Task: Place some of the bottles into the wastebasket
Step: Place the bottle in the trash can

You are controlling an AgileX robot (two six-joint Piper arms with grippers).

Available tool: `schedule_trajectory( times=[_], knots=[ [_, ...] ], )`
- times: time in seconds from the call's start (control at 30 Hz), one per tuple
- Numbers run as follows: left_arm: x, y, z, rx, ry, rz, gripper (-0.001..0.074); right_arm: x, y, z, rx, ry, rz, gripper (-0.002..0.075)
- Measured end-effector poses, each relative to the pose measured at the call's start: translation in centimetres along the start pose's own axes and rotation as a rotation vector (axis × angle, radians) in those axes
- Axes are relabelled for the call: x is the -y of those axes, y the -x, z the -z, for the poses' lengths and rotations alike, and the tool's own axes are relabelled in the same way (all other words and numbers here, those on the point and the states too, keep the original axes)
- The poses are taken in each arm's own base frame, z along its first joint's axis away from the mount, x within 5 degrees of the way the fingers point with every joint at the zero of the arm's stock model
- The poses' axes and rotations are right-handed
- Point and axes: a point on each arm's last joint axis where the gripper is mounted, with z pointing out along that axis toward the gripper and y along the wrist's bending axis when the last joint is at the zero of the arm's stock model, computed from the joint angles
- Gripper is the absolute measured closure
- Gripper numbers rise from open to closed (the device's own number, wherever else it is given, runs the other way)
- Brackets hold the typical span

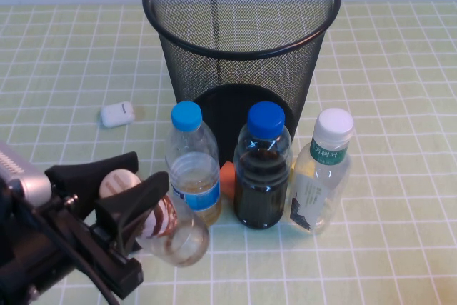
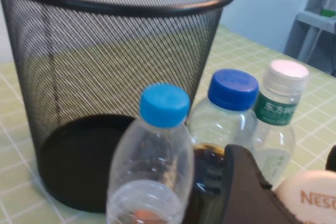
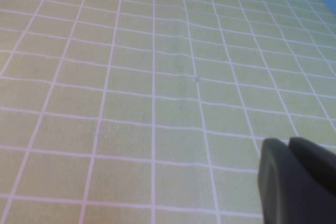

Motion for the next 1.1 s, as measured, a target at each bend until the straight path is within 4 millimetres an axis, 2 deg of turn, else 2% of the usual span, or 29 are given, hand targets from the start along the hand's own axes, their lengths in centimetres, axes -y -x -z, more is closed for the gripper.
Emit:
schedule_trajectory(
  times=[0.53, 0.73, 0.93, 1.1],
  knots=[
    [0.3, -0.5, 0.2, -0.028, -0.046, -0.044, 0.047, 0.0, 0.0, 0.0, 0.0, 0.0, 0.0, 0.0733],
    [-1.1, -0.8, 0.4, -0.179, 0.05, -0.039, 0.047, 0.0, 0.0, 0.0, 0.0, 0.0, 0.0, 0.0733],
    [-1.6, 1.5, 0.9, -0.226, 0.132, -0.037, 0.047, 0.0, 0.0, 0.0, 0.0, 0.0, 0.0, 0.0733],
    [-1.5, 5.3, 2.1, -0.252, 0.182, -0.067, 0.047, 0.0, 0.0, 0.0, 0.0, 0.0, 0.0, 0.0733]
  ],
)
